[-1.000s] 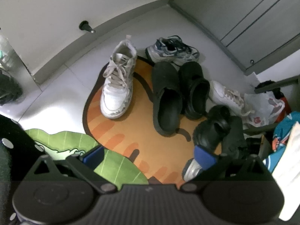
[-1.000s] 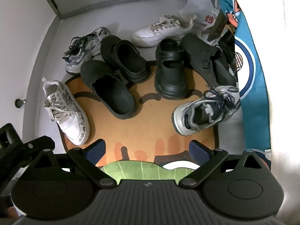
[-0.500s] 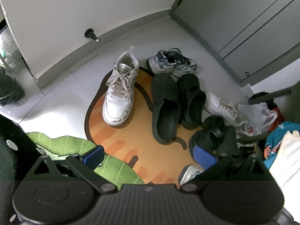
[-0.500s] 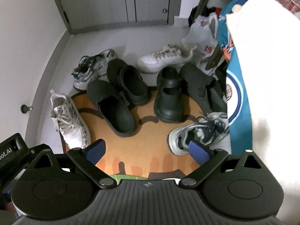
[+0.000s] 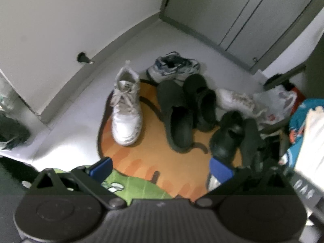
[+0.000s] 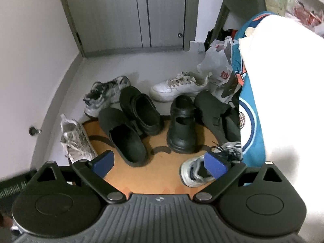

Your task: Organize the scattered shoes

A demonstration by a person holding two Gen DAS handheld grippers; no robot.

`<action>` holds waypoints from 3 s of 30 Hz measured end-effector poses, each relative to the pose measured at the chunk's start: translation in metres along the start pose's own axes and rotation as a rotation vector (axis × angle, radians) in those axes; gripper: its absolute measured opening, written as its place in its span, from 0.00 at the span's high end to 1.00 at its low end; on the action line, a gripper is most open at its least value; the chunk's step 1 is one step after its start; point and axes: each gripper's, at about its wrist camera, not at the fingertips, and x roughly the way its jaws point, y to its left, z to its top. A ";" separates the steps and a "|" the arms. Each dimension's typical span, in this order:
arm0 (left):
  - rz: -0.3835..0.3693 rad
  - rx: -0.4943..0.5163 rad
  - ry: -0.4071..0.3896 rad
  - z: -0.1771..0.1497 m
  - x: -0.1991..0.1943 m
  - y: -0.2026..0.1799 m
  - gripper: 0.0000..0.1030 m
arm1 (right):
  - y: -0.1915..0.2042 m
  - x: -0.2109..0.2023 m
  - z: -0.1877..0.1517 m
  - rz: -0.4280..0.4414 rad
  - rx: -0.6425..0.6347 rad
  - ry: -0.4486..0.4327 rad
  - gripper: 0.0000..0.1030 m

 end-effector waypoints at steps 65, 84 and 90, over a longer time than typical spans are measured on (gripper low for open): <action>-0.190 0.303 0.082 0.074 0.087 -0.033 0.00 | 0.009 0.109 0.053 -0.029 0.177 0.082 0.06; -0.217 0.427 0.032 0.078 0.085 -0.033 0.00 | -0.030 0.111 0.062 -0.171 0.057 -0.047 0.08; -0.193 0.422 0.028 0.077 0.095 -0.042 0.00 | -0.046 0.106 0.069 -0.148 0.079 -0.066 0.08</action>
